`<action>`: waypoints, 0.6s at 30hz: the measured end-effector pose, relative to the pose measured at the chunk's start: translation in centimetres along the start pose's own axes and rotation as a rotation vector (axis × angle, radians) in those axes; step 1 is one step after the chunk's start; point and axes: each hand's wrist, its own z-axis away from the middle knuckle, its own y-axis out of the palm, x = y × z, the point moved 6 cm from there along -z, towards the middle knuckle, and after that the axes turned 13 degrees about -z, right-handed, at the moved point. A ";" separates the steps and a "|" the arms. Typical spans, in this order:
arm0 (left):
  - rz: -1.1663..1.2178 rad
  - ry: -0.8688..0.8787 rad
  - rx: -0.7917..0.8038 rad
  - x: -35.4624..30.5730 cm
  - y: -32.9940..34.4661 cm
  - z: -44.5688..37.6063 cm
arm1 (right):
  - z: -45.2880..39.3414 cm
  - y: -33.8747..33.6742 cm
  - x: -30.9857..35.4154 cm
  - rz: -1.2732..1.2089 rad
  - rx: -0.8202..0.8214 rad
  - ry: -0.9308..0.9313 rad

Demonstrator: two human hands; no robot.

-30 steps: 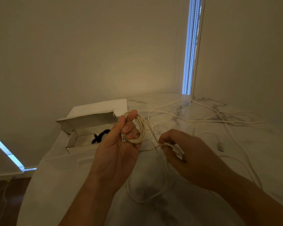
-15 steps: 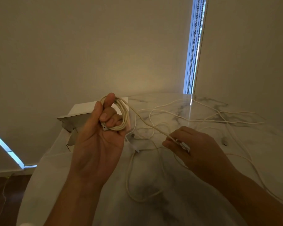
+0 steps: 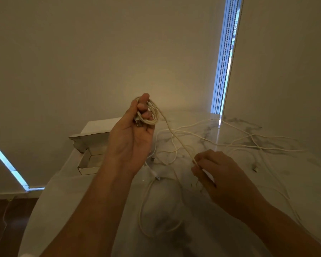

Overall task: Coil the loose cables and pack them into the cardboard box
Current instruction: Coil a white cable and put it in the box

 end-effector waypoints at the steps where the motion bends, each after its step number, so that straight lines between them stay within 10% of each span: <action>1: 0.000 -0.002 -0.022 0.4 -0.2 -0.4 | 0.0 0.1 0.0 -0.001 0.012 -0.003; 11: -0.301 0.048 -0.198 2.7 -2.2 -1.3 | 0.0 0.5 2.3 -0.108 0.133 0.052; 18: -0.091 -0.045 -0.157 2.1 -2.8 -1.5 | 0.9 1.2 2.5 -0.125 0.177 0.024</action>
